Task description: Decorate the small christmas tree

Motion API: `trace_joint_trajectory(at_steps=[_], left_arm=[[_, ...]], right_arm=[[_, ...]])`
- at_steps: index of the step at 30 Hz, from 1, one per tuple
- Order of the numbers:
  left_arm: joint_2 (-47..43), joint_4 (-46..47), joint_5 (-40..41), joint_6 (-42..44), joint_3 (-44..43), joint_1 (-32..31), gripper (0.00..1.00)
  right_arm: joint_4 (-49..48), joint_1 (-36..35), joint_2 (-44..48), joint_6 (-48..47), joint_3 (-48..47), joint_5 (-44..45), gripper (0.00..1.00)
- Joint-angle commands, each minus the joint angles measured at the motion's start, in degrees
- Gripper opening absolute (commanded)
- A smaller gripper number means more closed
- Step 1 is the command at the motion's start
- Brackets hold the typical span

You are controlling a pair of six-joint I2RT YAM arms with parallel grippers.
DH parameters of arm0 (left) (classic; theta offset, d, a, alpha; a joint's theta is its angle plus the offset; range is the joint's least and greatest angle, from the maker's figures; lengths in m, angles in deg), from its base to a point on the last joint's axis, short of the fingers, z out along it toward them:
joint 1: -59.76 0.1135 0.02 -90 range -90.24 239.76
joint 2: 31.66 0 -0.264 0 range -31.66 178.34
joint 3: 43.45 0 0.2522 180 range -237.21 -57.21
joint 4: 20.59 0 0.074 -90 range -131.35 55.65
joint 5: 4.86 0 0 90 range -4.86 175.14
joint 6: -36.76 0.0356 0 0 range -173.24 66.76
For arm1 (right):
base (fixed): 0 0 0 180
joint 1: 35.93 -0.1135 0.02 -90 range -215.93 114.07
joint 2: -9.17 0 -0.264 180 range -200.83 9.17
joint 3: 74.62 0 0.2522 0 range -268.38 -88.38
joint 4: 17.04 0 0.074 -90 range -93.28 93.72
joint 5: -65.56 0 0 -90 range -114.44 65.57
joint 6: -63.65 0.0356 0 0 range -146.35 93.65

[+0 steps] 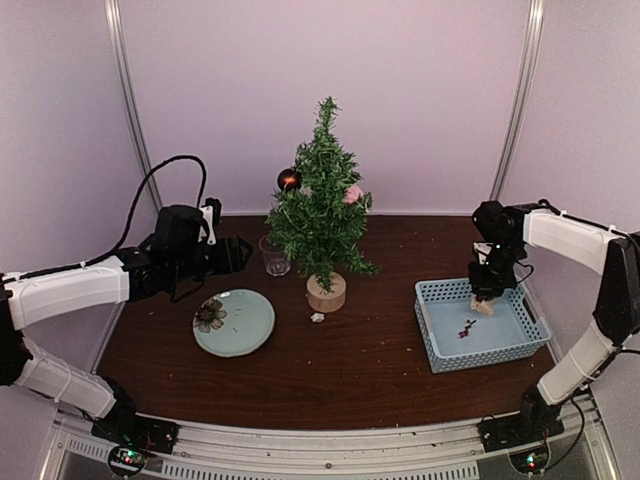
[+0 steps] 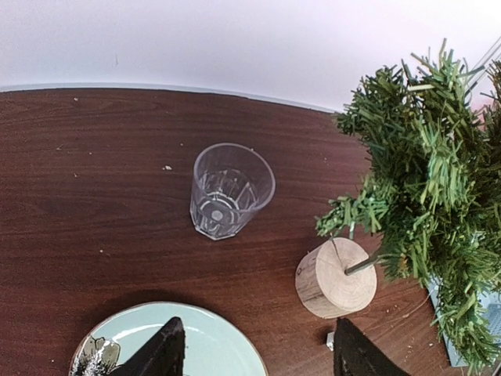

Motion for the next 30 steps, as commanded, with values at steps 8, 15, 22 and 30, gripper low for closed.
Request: trace_joint_trajectory(at_steps=[8, 15, 22, 30], left_arm=[[-3.55, 3.94, -6.41, 10.75, 1.27, -1.08, 0.62], [-6.36, -3.19, -12.63, 46.33, 0.07, -17.25, 0.62], [-1.06, 0.12, -14.40, 57.37, -2.86, -28.52, 0.57], [8.68, 3.11, -17.56, 68.30, -9.60, -35.63, 0.46]], right_arm=[[0.72, -15.07, 4.28, -6.98, -9.84, -17.56, 0.00], [7.76, -21.33, 2.16, -4.38, -13.32, -33.17, 0.00], [4.71, -28.89, 0.17, -1.29, -13.60, -43.77, 0.00], [-0.94, -34.59, -5.84, 3.66, -14.07, -50.95, 0.00]])
